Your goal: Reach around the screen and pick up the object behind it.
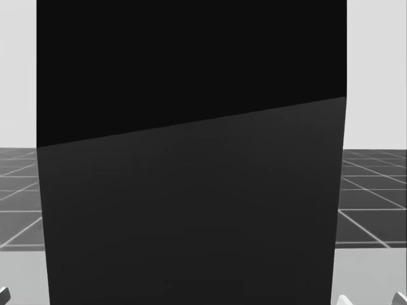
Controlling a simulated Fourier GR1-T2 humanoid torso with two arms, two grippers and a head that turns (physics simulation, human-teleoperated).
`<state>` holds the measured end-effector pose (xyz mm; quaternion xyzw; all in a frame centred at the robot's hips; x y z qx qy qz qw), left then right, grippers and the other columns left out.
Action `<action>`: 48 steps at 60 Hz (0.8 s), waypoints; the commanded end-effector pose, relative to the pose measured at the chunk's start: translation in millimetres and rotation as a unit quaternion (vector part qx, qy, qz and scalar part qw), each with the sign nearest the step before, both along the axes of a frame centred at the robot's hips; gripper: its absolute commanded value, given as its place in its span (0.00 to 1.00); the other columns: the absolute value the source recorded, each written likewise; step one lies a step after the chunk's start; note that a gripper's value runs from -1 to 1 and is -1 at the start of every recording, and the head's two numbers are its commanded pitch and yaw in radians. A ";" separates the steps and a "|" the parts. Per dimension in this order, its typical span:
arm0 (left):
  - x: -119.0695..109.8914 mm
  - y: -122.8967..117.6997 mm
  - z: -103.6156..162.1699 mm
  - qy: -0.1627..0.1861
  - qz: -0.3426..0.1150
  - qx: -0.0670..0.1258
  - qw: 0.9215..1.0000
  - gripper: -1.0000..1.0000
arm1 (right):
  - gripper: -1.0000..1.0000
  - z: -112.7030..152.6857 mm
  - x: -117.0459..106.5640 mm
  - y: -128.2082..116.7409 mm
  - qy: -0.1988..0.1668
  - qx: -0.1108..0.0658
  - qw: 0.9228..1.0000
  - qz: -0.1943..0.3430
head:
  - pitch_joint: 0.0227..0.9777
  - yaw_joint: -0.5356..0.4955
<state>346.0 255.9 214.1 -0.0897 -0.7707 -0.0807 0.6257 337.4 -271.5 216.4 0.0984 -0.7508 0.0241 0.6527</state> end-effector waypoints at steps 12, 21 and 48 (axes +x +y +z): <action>-0.3 0.3 0.7 0.015 -0.015 -0.004 1.000 0.00 | 0.00 1.7 -5.5 2.7 -0.011 -0.036 0.998 0.058 | 0.14 0.50; -4.8 3.9 1.3 0.055 -0.067 0.014 0.996 0.00 | 0.00 5.2 -11.4 6.6 -0.014 -0.043 0.993 0.111 | 0.15 0.49; -53.6 27.4 6.2 0.113 -0.208 0.102 0.966 0.00 | 0.00 1.0 -53.6 3.9 0.027 -0.090 0.948 0.304 | 0.15 0.49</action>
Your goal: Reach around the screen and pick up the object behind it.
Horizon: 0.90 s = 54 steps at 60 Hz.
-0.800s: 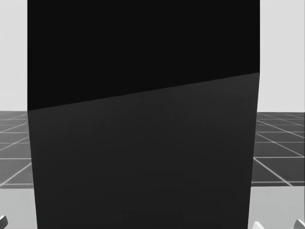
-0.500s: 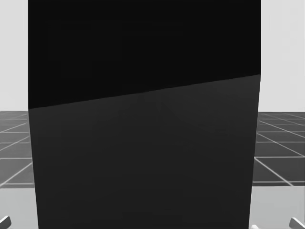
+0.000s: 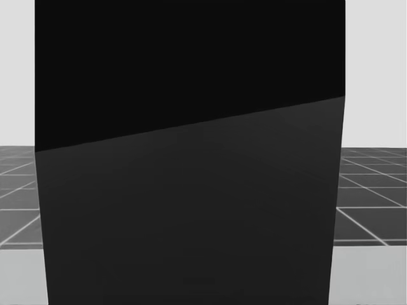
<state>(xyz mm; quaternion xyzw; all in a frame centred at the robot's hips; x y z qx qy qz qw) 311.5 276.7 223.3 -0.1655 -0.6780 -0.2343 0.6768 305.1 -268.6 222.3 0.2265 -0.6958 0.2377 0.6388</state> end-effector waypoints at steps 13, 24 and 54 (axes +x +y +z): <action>-33.7 20.9 6.6 0.049 -0.122 0.030 0.991 0.00 | 0.00 -9.1 -42.9 -8.4 0.027 -0.054 0.989 0.134 | 0.15 0.49; -38.4 30.6 9.2 0.060 -0.168 0.065 0.982 0.00 | 0.00 -9.6 -58.3 -6.0 0.017 -0.094 0.972 0.213 | 0.15 0.49; 14.1 16.3 -15.8 0.111 -0.230 0.113 0.960 0.00 | 0.00 -15.6 -60.0 1.2 -0.003 -0.097 0.961 0.260 | 0.15 0.50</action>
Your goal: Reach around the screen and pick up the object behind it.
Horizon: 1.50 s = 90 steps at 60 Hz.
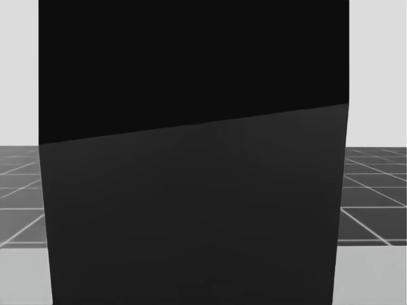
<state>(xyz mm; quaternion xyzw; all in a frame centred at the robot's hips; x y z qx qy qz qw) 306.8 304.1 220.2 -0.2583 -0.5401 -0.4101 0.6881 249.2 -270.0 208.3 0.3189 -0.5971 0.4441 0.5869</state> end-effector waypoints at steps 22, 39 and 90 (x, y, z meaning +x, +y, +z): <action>63.5 -52.4 -28.4 0.035 -0.097 0.091 0.990 0.00 | 0.00 -8.4 -5.8 5.4 -0.009 0.001 0.999 0.051 | 0.15 0.50; 62.7 -91.3 -41.1 0.056 -0.164 0.108 0.979 0.00 | 0.00 -12.9 -5.9 6.0 -0.010 0.000 0.998 0.055 | 0.16 0.50; 56.1 -98.4 -63.7 0.083 -0.216 0.131 0.964 1.00 | 0.00 -23.8 -2.7 7.8 -0.008 -0.006 0.998 0.055 | 0.18 0.48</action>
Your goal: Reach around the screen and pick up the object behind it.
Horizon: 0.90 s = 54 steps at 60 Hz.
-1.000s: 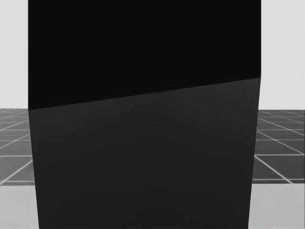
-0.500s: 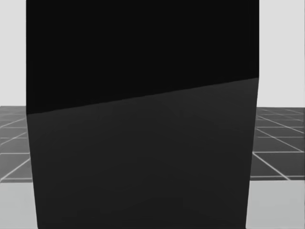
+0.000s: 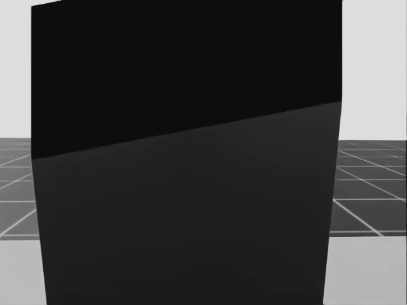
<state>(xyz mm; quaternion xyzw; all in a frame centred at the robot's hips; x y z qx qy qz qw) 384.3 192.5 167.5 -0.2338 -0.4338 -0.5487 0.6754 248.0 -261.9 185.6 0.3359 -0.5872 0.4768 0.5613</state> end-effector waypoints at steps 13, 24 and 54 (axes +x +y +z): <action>-26.5 64.6 5.5 0.050 -0.017 -0.017 0.998 1.00 | 0.00 -1.6 -1.2 -0.7 0.004 0.001 1.000 0.010 | 0.17 0.48; -32.9 105.6 21.2 0.020 0.044 -0.028 0.998 1.00 | 0.00 -2.0 -1.0 -1.0 0.002 0.004 1.000 0.010 | 0.17 0.48; -33.3 148.1 123.5 -0.119 0.213 -0.158 0.957 1.00 | 0.00 -2.4 3.1 0.5 -0.010 0.004 1.000 0.003 | 0.17 0.48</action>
